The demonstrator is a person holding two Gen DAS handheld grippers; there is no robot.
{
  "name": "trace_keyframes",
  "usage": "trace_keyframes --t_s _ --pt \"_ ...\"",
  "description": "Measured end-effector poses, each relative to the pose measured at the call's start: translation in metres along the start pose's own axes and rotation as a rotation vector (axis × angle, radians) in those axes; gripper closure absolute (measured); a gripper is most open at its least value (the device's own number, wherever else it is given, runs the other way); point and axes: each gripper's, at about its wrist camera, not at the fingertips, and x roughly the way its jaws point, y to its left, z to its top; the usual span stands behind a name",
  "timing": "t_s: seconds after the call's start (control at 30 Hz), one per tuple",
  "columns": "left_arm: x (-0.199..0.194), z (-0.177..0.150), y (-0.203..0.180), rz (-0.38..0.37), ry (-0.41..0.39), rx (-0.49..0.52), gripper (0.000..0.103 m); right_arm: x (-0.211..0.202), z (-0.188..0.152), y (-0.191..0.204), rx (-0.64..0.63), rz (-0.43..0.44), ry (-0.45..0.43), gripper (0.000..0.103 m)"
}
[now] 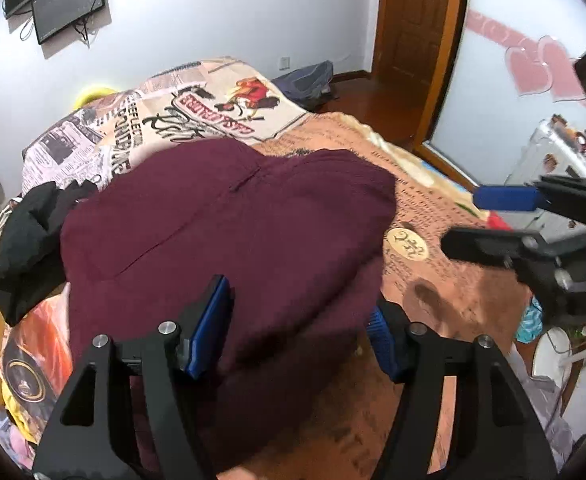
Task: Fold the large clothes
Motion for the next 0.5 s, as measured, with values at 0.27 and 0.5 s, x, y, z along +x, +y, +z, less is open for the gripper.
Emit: trace_keyframes --t_s 0.27,0.5 --pt "-0.078 -0.002 0.048 0.084 -0.167 -0.059 0.015 -0.029 0.025 0.036 -0.096 0.076 -0.123 0.038" --pt "-0.07 -0.009 0.112 0.245 -0.146 -0.123 0.005 0.0 0.047 0.068 -0.124 0.148 -0.106 0.038"
